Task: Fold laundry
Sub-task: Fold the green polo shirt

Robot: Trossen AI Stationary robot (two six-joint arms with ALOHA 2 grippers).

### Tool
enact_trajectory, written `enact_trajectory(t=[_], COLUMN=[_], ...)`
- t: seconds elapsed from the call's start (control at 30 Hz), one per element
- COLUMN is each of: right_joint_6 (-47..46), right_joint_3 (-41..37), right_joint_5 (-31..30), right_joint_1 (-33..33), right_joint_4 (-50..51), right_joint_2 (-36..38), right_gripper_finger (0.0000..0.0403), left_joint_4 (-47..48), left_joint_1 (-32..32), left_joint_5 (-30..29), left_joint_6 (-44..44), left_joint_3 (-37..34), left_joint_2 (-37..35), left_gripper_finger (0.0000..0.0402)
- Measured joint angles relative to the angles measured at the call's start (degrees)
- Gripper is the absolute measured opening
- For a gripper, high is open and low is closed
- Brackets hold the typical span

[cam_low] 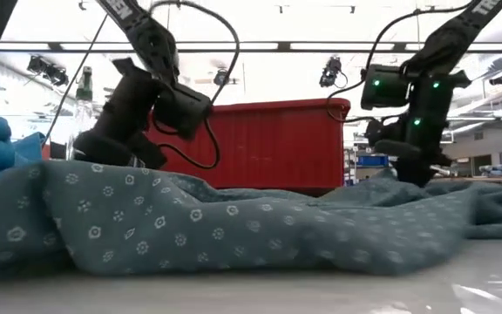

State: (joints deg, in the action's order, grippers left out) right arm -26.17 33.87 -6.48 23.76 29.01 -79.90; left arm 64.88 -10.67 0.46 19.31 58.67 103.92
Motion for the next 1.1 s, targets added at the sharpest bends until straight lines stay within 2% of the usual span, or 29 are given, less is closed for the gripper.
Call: enact_trajectory(t=[0.17, 0.27, 0.4, 0.57, 0.7, 0.8, 0.9, 1.0, 1.1], right_joint_6=[4.6, 7.75, 8.82, 8.92, 12.4, 12.81, 11.24, 7.84, 3.74], right_joint_3=[-0.01, -0.35, -0.35, -0.35, -0.35, -0.35, -0.33, -0.31, -0.28], right_joint_5=[-1.44, 1.59, 8.13, 17.36, 24.88, 27.14, 27.19, 25.4, 19.81], right_joint_1=[9.84, 13.08, 11.83, 7.72, 0.43, -8.19, -18.52, -29.65, -39.75], right_joint_4=[2.88, 5.57, 6.33, 7.34, 9.75, 11.94, 12.03, 11.93, 11.84], right_joint_2=[0.51, 3.71, 12.33, 23.05, 28.92, 31.22, 32.24, 31.97, 30.09], right_gripper_finger=[0.0003, 0.0003, 0.0004, 0.0018, 0.0056, 0.0099, 0.0146, 0.0179, 0.0188], left_joint_4=[2.21, 7.13, 11.12, 8.31, -3.88, -15.61, -30.06, -46.7, -52.71], left_joint_1=[-7.3, -8.87, -7.57, -1.26, 7.8, 16.15, 24.47, 31.77, 36.49], left_joint_5=[-2.47, -3.21, -4.51, -4.36, -3.68, -3.55, -3.52, -4.72, -9.36], left_joint_6=[-1.34, -1.9, -1.59, -0.36, 4.51, 9.48, 13.25, 13.1, 11.04], left_joint_3=[0.07, 1.1, 3.72, 7.07, 5.11, 0.41, -4.78, -8.24, -8.54], left_joint_2=[-0.53, -2.16, -6.82, -16.47, -23.98, -26.61, -26.39, -23.96, -19.33], left_gripper_finger=[0.0004, 0.0004, 0.0004, 0.0004, 0.0005, 0.0019, 0.0062, 0.0122, 0.018])
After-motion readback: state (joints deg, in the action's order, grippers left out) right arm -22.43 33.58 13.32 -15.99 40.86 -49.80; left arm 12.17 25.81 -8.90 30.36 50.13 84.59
